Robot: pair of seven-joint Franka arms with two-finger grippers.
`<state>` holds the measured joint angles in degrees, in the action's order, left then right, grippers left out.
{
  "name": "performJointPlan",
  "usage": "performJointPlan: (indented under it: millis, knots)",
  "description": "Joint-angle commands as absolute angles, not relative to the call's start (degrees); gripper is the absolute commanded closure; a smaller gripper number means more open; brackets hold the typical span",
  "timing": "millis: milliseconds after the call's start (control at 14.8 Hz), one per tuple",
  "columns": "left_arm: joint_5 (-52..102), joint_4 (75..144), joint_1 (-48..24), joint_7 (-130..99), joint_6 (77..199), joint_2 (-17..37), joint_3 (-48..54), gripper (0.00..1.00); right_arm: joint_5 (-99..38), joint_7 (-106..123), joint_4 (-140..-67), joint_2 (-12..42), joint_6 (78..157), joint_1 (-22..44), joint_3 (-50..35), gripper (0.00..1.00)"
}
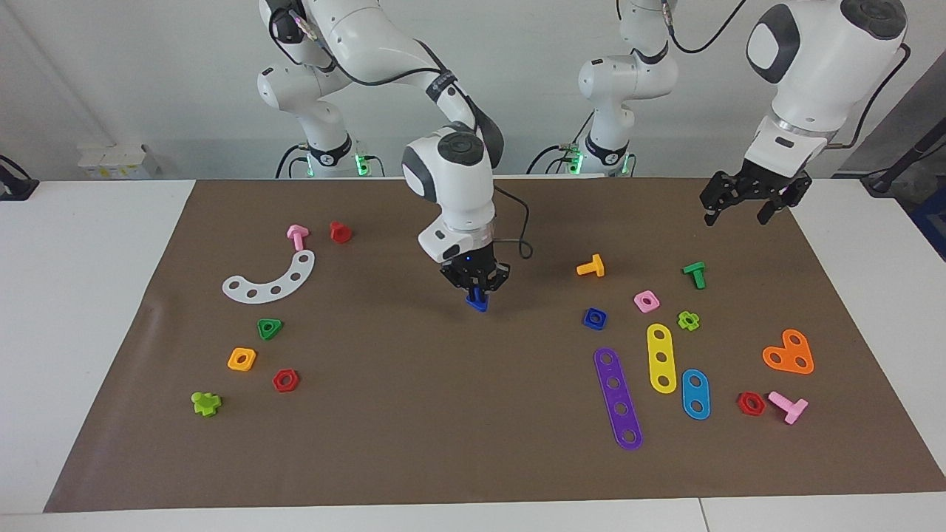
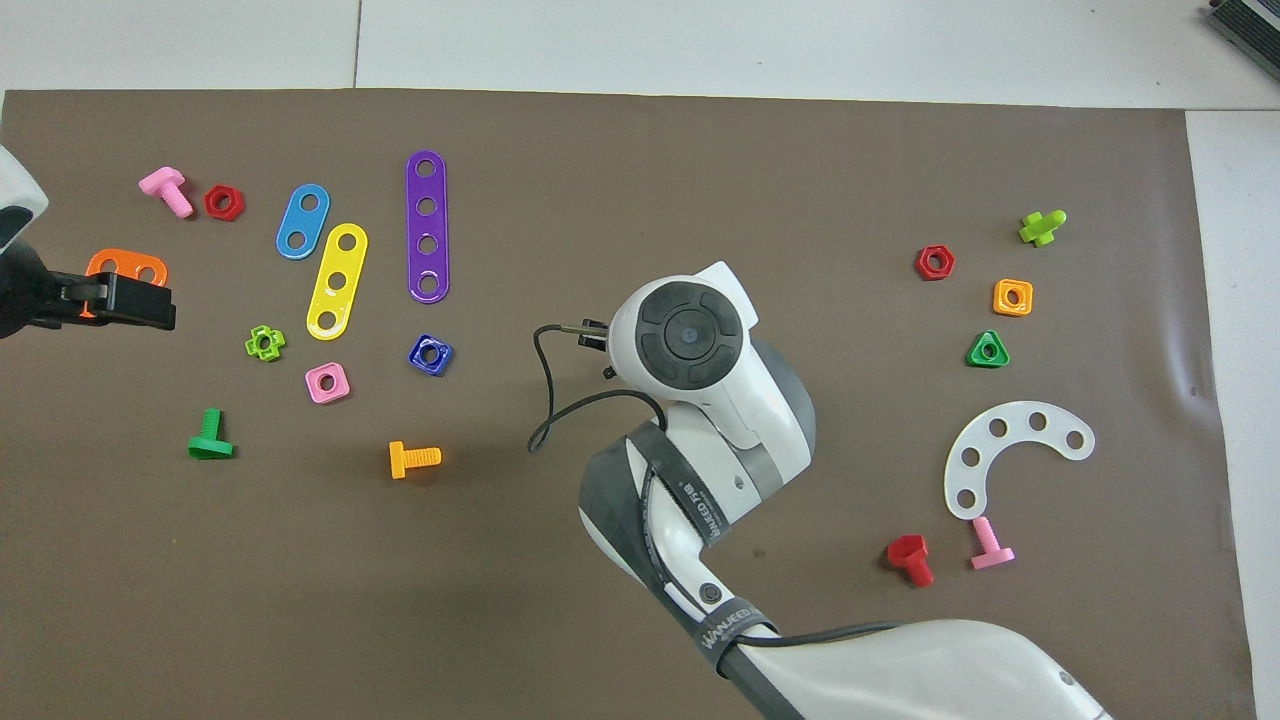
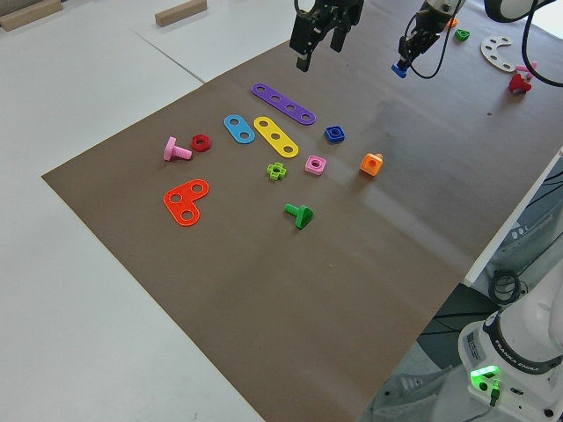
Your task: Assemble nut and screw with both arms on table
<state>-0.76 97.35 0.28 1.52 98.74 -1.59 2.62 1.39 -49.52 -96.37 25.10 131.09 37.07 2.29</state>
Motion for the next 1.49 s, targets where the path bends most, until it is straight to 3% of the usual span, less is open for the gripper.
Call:
performJointPlan:
  millis: [0, 203, 271, 339, 407, 542, 746, 949, 1153, 1424]
  knots:
    - [-1.1, 99.4, 0.1, 2.1, 100.6, -3.2, 2.5, 0.00, 4.3, -53.4, -94.8, 28.5, 133.4, 38.4, 2.5, 1.00]
    - [-1.1, 100.8, -1.4, 2.1, 102.6, -3.3, 2.8, 0.00, 4.3, -54.2, -95.4, 30.3, 135.3, 39.5, 2.5, 1.00]
    - [-1.1, 100.8, -1.8, 2.2, 102.9, -3.3, 2.8, 0.00, 4.4, -54.6, -95.4, 30.5, 135.4, 39.6, 2.5, 0.91]
    - [-0.7, 100.8, -1.9, 2.2, 103.2, -2.9, 2.9, 0.01, 4.4, -54.8, -95.7, 30.5, 135.4, 39.6, 2.6, 0.41]
    - [-0.4, 100.8, -2.9, 2.2, 103.5, -2.4, 2.9, 0.01, 5.2, -55.4, -95.8, 30.5, 135.3, 39.7, 2.6, 0.00]
    - [-0.3, 100.8, -4.9, 2.1, 105.5, -0.3, 2.9, 0.02, 6.9, -57.6, -95.3, 30.0, 134.7, 39.6, 2.6, 0.00]
    - [-0.2, 100.8, -7.9, 2.1, 110.1, 3.1, 2.9, 0.05, 6.9, -56.8, -95.6, 23.3, 130.9, 37.0, 3.0, 0.00]
    - [-0.2, 102.7, -10.9, 2.2, 116.6, 6.8, 2.9, 0.05, 6.9, -51.4, -95.8, 16.4, 124.4, 31.9, 3.0, 0.00]
    - [-0.3, 109.9, -12.6, 3.9, 126.8, 7.3, 2.9, 0.07, 5.8, -42.4, -95.9, 10.5, 117.5, 25.2, 2.9, 0.00]
    - [-0.3, 110.8, -15.0, 6.8, 130.8, 11.3, 2.9, 0.09, -0.3, -25.8, -95.9, 4.7, 107.2, 14.8, 2.9, 0.00]
